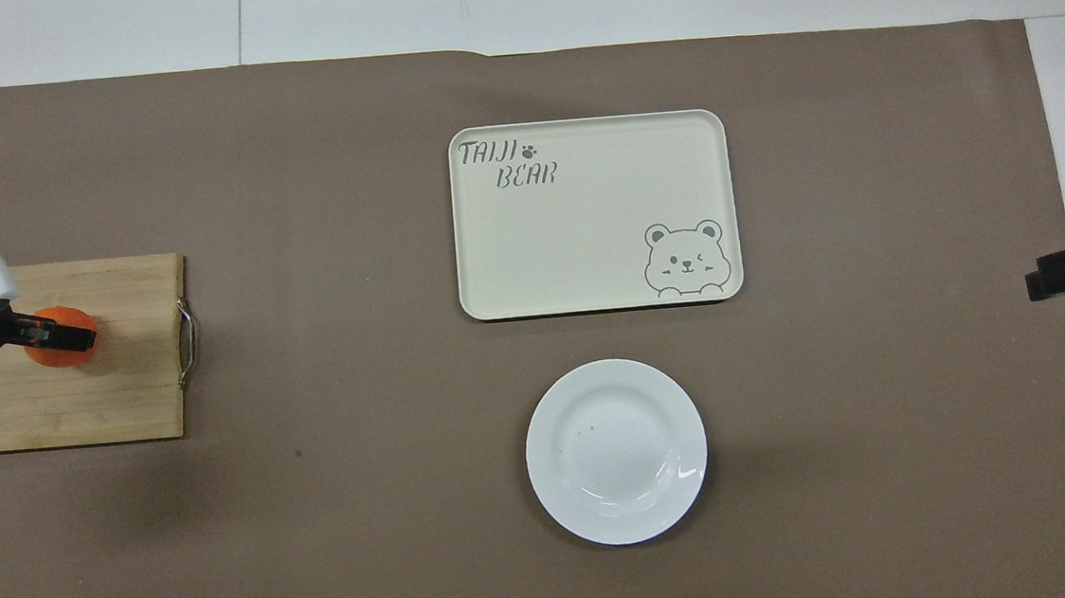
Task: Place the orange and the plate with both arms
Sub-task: 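Lower the left gripper onto the orange and close it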
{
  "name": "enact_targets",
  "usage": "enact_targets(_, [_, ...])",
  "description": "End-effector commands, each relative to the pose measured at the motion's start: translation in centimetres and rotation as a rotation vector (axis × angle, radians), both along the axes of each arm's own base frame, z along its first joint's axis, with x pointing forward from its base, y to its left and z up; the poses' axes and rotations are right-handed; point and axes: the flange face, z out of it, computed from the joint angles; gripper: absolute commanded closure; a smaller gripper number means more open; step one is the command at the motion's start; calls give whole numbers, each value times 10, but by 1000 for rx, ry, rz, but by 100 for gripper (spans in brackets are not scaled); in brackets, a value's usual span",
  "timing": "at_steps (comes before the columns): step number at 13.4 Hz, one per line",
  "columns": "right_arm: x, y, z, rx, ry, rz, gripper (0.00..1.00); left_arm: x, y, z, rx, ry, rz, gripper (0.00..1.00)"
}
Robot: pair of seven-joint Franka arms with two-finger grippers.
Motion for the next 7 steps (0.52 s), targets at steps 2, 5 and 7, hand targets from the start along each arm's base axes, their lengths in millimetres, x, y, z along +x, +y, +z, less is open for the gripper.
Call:
enact_targets(2, [-1, 1, 0, 7, -6, 4, 0, -2, 1, -2, -10, -21, -1, 0])
enact_targets(5, [-1, 1, 0, 7, -8, 4, 0, -2, -1, -2, -10, -21, -9, 12])
enact_targets(7, [-1, 1, 0, 7, -8, 4, 0, -2, -2, -1, -9, -22, -10, 58])
